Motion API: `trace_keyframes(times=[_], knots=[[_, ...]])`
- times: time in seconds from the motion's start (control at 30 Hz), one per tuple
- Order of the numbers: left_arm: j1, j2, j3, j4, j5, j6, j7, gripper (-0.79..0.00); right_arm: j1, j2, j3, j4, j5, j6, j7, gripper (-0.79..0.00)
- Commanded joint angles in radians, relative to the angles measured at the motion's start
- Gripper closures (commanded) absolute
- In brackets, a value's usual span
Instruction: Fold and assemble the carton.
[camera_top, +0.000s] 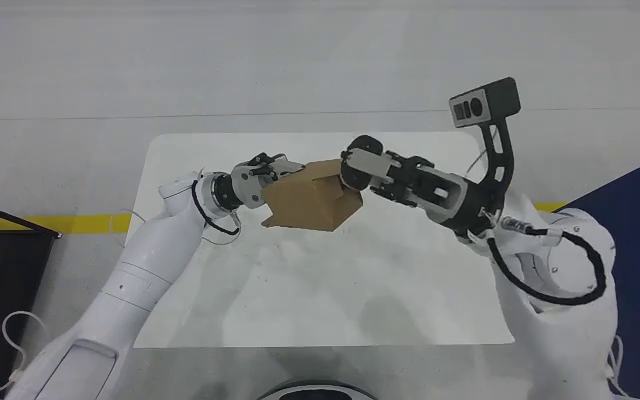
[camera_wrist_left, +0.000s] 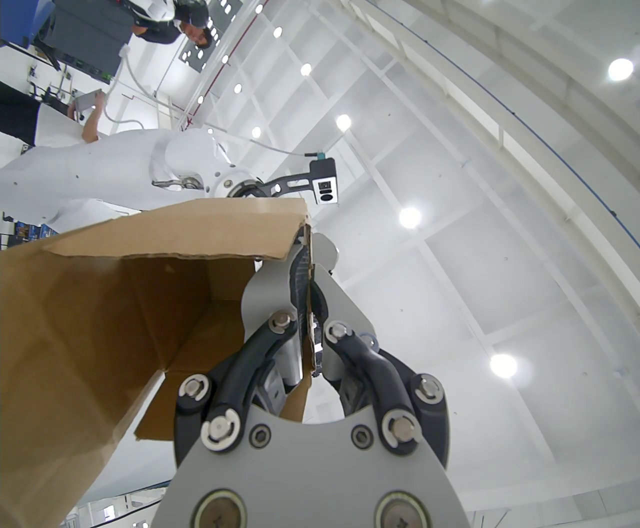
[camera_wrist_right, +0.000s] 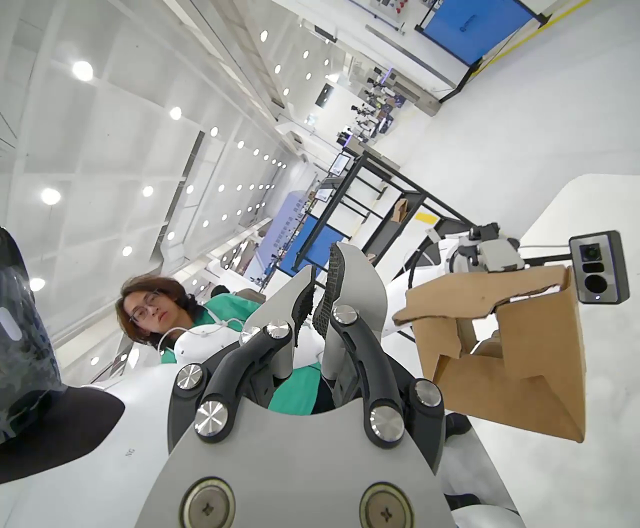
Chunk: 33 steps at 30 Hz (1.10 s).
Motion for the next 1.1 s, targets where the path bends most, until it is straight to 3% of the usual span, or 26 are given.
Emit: trace_keyframes(times=[0.0,0.13,0.23,0.53,1.07], knots=[[0.0,0.0,0.0,0.0,0.0,0.0,0.0,0.0,0.016,0.003,0.009,0.003,-0.013,0.042,0.005,0.0],[0.0,0.0,0.0,0.0,0.0,0.0,0.0,0.0,0.032,0.01,-0.023,0.037,-0.078,0.142,0.056,0.0],[0.0,0.0,0.0,0.0,0.0,0.0,0.0,0.0,0.016,0.012,-0.04,0.051,-0.093,0.151,0.068,0.0],[0.0,0.0,0.0,0.0,0.0,0.0,0.0,0.0,-0.077,0.018,-0.03,0.041,-0.119,0.114,0.063,0.0],[0.0,0.0,0.0,0.0,0.0,0.0,0.0,0.0,-0.197,0.018,0.07,0.05,-0.006,-0.04,0.015,0.0]])
